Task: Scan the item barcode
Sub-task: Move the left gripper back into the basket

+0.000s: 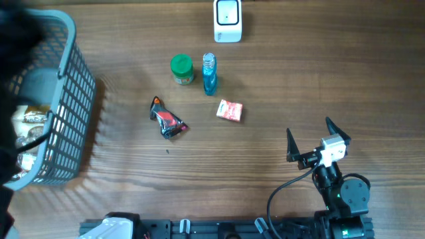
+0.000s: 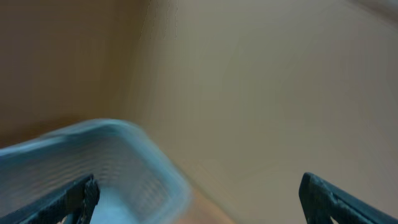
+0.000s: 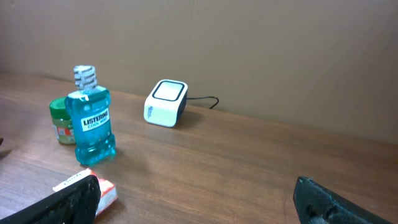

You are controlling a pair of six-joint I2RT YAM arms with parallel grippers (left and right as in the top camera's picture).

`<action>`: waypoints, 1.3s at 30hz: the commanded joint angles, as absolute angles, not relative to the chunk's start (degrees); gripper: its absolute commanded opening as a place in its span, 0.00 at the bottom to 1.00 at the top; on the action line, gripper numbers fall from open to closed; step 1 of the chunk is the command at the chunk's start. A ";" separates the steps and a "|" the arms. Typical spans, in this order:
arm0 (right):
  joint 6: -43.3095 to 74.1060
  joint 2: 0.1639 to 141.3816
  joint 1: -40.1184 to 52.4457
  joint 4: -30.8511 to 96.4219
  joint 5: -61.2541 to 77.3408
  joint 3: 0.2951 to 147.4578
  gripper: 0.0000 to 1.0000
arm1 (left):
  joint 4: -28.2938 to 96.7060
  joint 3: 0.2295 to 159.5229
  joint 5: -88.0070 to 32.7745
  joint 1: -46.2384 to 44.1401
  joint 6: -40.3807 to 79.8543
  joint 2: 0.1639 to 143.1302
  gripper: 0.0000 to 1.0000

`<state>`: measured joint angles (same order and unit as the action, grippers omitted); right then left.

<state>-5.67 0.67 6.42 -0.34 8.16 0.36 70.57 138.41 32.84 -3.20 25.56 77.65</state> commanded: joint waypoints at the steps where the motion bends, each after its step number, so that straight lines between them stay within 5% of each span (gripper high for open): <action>1: -6.02 0.27 6.28 -0.62 8.88 0.30 1.00 | 79.05 136.84 19.81 25.34 37.52 84.07 1.00; 4: -6.04 0.27 6.28 -0.62 8.88 0.30 1.00 | 87.46 136.84 2.37 41.98 41.30 94.74 1.00; 13: -6.04 0.27 6.28 -0.60 8.88 0.30 1.00 | 83.11 136.84 6.52 40.42 27.97 117.93 0.99; 22: -6.02 0.27 6.28 -0.62 8.88 0.30 1.00 | 70.85 130.43 10.13 38.76 25.65 118.41 1.00; 31: -6.02 0.27 6.28 -0.62 8.88 0.30 1.00 | 74.70 130.37 12.51 32.75 25.69 117.05 1.00; 39: -6.02 0.27 6.28 -0.62 8.88 0.30 1.00 | 65.82 130.39 12.88 28.51 25.91 101.67 1.00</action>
<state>-5.67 0.67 6.44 -0.40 8.14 0.36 69.43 130.04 11.73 28.42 26.59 109.36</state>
